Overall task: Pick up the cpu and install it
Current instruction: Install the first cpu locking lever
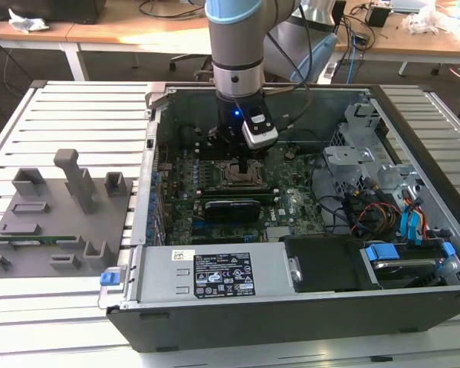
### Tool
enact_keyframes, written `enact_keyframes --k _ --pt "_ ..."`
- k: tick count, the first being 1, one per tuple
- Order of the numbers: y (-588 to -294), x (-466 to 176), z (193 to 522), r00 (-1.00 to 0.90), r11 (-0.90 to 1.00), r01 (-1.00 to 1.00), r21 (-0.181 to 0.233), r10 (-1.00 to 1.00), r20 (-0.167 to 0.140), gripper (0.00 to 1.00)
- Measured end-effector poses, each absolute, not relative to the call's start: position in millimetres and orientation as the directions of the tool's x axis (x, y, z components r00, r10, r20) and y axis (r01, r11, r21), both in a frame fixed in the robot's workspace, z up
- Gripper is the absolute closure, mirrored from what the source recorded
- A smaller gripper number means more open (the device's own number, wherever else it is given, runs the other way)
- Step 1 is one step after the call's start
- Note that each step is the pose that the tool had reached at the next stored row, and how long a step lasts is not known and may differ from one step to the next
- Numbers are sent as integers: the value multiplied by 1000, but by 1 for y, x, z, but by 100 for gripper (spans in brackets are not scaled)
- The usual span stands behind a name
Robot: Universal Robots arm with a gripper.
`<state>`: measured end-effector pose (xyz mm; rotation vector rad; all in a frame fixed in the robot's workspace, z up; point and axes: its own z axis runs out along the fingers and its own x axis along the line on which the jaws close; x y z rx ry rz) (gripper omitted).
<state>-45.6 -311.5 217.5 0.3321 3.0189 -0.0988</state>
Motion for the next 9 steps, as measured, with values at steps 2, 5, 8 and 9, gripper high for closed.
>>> enact_keyframes --k 2,5,8,9 --pt "-312 -45 217 -974 974 218 -61 213 -76 89" --pt "-312 -44 217 -975 974 217 -65 213 -56 89" --pt "-311 -44 219 -975 974 216 -64 213 -55 89" --pt "-312 -44 223 -975 974 217 -64 213 -55 89"
